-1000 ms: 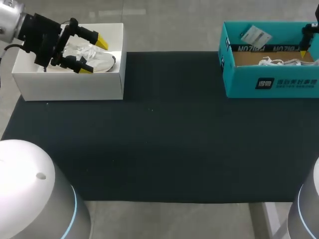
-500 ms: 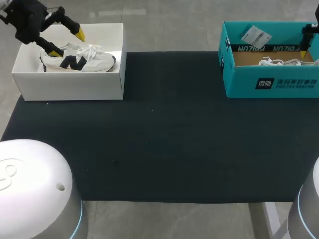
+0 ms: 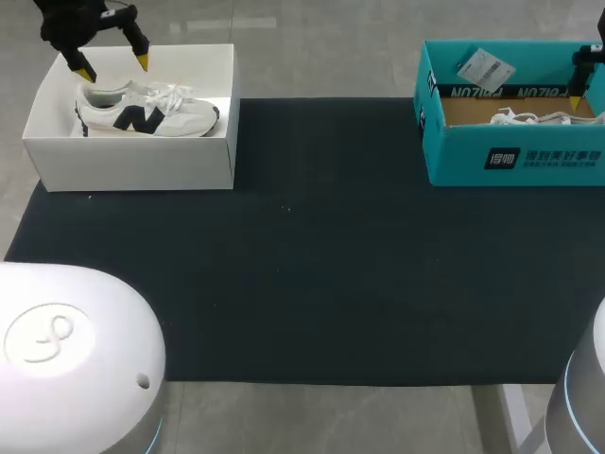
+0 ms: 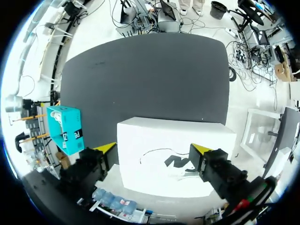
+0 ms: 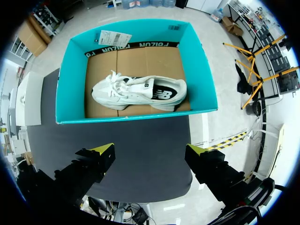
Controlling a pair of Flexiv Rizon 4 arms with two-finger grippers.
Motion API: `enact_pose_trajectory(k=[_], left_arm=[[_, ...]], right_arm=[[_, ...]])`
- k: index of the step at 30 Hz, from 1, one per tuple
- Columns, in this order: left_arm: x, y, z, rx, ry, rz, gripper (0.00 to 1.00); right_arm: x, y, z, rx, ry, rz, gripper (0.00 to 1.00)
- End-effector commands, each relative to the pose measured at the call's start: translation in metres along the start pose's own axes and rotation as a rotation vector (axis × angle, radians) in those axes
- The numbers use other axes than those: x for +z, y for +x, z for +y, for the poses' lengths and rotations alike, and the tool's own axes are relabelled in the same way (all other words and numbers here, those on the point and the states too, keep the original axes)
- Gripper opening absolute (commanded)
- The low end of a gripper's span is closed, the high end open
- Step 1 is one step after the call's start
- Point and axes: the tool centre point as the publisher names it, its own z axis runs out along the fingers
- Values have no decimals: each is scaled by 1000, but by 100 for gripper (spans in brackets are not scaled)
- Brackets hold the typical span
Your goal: Take the shoe out of the shoebox, open the shoe tongue, remove and reinsert the insole, then place the shoe into the shoebox
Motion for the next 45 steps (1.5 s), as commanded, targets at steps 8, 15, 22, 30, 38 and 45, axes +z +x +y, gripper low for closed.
enact_pose_trajectory(k=[8, 15, 22, 30, 38, 45], left_arm=[[0, -5, 8, -61, 89, 95, 100], [0, -5, 8, -61, 89, 95, 100], [5, 17, 27, -39, 10, 170, 100], [48, 54, 68, 3, -7, 292, 100], [74, 81, 103, 32, 63, 379, 100], [84, 97, 134, 16, 60, 389, 100]], right_arm=[[0, 0, -1, 1, -2, 1, 100], [0, 0, -1, 1, -2, 1, 100], [0, 0, -1, 1, -2, 1, 100], [0, 0, -1, 1, -2, 1, 100], [0, 0, -1, 1, -2, 1, 100], [0, 0, -1, 1, -2, 1, 100]])
